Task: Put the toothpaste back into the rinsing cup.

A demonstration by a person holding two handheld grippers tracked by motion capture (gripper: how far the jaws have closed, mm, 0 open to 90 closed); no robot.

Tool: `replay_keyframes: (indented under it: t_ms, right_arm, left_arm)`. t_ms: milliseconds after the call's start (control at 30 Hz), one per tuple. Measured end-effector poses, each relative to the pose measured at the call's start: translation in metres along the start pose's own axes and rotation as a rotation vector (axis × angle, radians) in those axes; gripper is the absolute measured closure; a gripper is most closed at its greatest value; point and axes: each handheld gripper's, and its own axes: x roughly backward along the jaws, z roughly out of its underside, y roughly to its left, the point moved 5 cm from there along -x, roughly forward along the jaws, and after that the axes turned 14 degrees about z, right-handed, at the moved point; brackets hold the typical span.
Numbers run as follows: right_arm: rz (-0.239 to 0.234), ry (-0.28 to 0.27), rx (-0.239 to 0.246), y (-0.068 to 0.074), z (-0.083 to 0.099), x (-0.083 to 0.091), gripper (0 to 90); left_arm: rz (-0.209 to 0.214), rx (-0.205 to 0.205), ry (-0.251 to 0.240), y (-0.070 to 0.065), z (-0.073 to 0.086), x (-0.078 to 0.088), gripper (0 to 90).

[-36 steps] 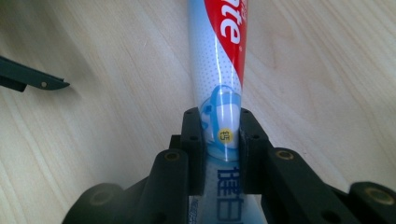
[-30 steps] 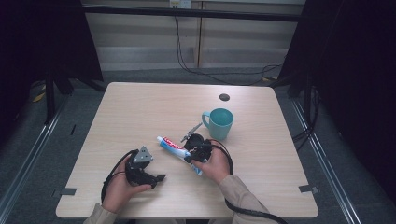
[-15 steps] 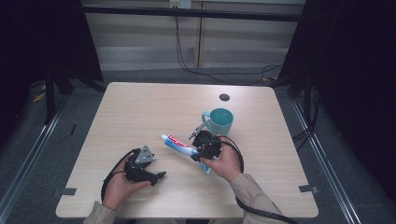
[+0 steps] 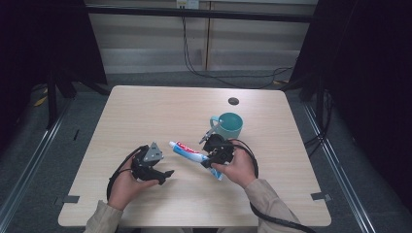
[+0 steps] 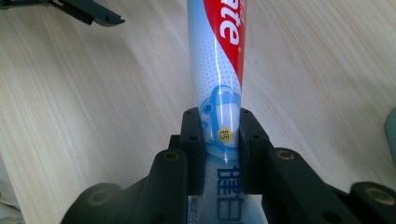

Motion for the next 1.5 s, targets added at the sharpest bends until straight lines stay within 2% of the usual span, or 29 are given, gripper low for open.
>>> replay_keyframes:
  t_ms: [200,233,267,400,467,1500]
  right_arm:
    - [-0.005,0.004,0.009,0.001,0.0,0.001,75.8]
    - [-0.011,0.006,0.006,0.001,0.0,0.001,75.8]
    - [-0.01,0.008,0.005,0.001,0.0,0.001,75.8]
    - [-0.012,0.002,0.01,0.0,0.0,0.002,75.8]
    - [-0.017,0.002,0.013,0.001,0.0,0.002,75.8]
    - [-0.026,0.013,0.044,0.003,-0.004,0.004,75.6]
  left_arm:
    - [-0.034,-0.04,-0.005,0.004,-0.011,0.003,19.3]
    - [-0.043,-0.062,-0.004,0.006,-0.014,0.003,19.3]
    - [-0.044,-0.056,-0.004,0.006,-0.015,0.002,19.3]
    - [-0.056,-0.085,0.028,0.009,-0.019,0.001,19.2]
    - [-0.06,-0.086,0.029,0.009,-0.021,0.0,19.1]
    - [-0.066,-0.181,0.05,0.008,-0.042,-0.008,18.1]
